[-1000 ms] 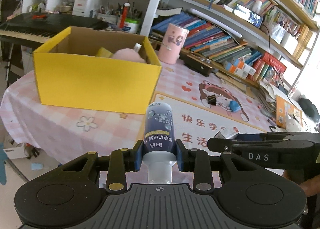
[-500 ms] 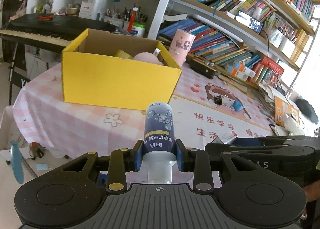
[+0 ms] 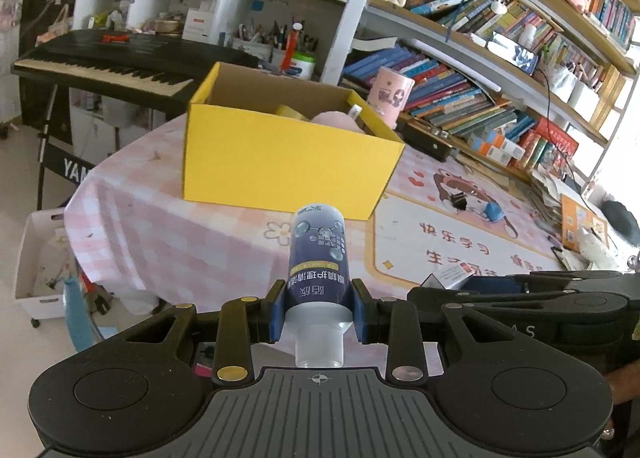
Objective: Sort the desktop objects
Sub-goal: 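Carry the bottle and white box with both tools over the yellow box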
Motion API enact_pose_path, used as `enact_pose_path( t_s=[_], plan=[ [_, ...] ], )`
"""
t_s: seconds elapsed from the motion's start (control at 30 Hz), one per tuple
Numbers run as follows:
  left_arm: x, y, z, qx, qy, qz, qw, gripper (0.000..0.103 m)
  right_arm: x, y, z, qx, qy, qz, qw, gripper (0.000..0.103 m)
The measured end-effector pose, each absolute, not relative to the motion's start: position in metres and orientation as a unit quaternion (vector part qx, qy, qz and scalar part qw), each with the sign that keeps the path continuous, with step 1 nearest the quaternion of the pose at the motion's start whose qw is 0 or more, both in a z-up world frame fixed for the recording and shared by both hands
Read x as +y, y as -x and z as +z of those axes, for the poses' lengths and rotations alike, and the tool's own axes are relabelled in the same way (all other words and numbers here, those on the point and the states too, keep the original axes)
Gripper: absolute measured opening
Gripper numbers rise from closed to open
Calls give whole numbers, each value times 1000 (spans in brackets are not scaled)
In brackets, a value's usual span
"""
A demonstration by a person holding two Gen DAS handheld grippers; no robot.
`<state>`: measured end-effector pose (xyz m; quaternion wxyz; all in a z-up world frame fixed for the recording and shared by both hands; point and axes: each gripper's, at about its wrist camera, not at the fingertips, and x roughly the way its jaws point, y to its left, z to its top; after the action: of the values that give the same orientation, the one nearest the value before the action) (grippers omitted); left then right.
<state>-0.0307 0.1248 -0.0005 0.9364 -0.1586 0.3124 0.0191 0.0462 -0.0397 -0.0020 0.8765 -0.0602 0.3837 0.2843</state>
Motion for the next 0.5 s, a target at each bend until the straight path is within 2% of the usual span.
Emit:
enact_pose_path(
  t_s=[0.5],
  plan=[
    [144, 44, 0, 304, 170, 29, 937, 31, -13, -31, 1, 383, 76, 298, 871, 52]
  ],
)
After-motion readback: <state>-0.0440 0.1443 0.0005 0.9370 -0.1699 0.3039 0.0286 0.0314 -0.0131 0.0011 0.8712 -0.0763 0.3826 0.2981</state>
